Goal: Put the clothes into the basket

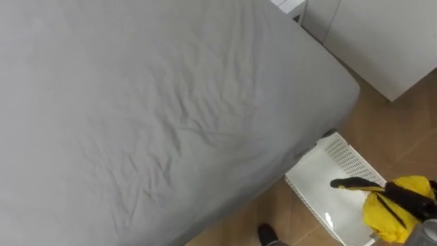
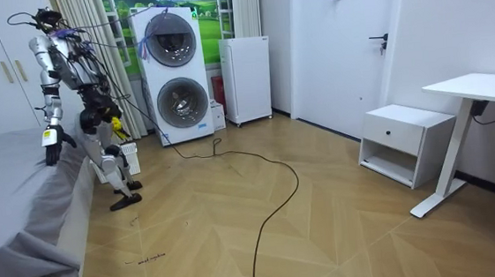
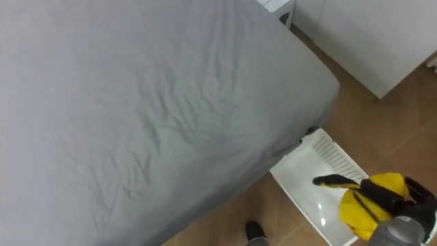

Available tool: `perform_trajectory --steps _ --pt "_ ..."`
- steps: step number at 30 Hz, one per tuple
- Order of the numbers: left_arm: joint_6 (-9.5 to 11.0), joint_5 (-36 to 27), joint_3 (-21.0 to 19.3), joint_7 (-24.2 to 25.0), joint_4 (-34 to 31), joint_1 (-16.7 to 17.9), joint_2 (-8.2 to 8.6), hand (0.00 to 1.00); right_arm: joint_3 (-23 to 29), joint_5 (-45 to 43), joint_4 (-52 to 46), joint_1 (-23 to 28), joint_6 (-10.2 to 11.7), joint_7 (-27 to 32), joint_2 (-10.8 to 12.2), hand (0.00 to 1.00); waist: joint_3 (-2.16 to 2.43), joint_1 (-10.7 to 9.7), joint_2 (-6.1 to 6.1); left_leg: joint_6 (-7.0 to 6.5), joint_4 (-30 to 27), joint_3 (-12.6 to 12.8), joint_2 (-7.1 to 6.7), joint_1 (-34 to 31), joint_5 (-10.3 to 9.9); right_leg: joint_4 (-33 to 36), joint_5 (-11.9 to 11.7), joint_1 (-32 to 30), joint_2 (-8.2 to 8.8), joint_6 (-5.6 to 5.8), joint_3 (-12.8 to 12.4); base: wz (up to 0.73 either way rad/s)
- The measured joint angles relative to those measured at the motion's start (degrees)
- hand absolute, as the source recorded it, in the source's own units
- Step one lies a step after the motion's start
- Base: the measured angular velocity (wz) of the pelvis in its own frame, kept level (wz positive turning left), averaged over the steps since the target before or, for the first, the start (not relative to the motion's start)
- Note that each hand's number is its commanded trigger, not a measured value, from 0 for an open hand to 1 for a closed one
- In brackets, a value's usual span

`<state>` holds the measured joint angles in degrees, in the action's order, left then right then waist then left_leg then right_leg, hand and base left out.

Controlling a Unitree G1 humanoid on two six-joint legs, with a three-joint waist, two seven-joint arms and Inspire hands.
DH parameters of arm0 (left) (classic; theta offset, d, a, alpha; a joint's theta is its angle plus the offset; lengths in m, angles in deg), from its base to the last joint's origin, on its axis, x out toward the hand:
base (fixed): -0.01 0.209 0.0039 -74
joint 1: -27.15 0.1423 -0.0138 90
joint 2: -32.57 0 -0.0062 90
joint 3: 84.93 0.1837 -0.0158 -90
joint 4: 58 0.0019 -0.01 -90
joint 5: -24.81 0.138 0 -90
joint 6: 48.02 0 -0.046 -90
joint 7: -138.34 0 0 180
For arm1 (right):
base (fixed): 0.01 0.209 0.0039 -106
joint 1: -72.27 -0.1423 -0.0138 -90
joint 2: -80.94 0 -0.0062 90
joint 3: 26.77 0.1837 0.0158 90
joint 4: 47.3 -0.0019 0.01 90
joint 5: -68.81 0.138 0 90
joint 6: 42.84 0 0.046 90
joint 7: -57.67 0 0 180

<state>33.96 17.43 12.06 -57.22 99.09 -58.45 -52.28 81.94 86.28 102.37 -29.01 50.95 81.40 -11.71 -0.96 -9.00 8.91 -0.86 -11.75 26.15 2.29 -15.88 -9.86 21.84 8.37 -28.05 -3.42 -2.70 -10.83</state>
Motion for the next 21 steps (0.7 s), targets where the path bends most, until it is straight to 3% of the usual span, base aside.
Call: perform_trajectory --steps 6,11,15,21 --pt "0.7 0.0 0.0 -0.2 0.0 0.0 0.00 0.00 0.0 1.7 0.5 -1.1 0.6 -0.1 -0.2 0.00 -0.14 0.0 -0.21 0.00 0.0 -0.1 -0.03 -0.5 0.0 0.0 0.0 -0.5 0.01 0.00 0.0 0.00" --pt "1.5 0.0 0.0 -0.6 0.0 0.1 -0.03 0.00 0.0 2.6 2.6 -2.2 1.6 -0.1 -0.2 0.00 -0.66 0.0 -0.94 0.00 0.0 -0.2 0.00 0.1 0.0 -0.3 0.0 0.4 0.03 0.00 0.1 0.00" --pt "1.9 0.0 0.0 -0.6 0.0 0.1 -0.05 0.00 0.0 2.5 2.7 -2.2 1.7 -0.1 -0.2 0.00 -0.75 0.0 -1.08 0.00 0.0 -0.6 -0.09 0.1 0.0 -0.3 0.0 0.5 0.19 0.02 0.3 0.02" --pt "3.1 0.0 -0.2 -0.9 0.0 0.1 -0.16 0.00 0.0 1.5 3.0 -1.3 1.7 -0.1 -0.3 0.00 -0.77 0.0 -1.37 0.00 0.0 -3.1 -0.10 0.7 0.0 -1.1 0.0 2.0 0.41 -0.02 1.8 0.13"
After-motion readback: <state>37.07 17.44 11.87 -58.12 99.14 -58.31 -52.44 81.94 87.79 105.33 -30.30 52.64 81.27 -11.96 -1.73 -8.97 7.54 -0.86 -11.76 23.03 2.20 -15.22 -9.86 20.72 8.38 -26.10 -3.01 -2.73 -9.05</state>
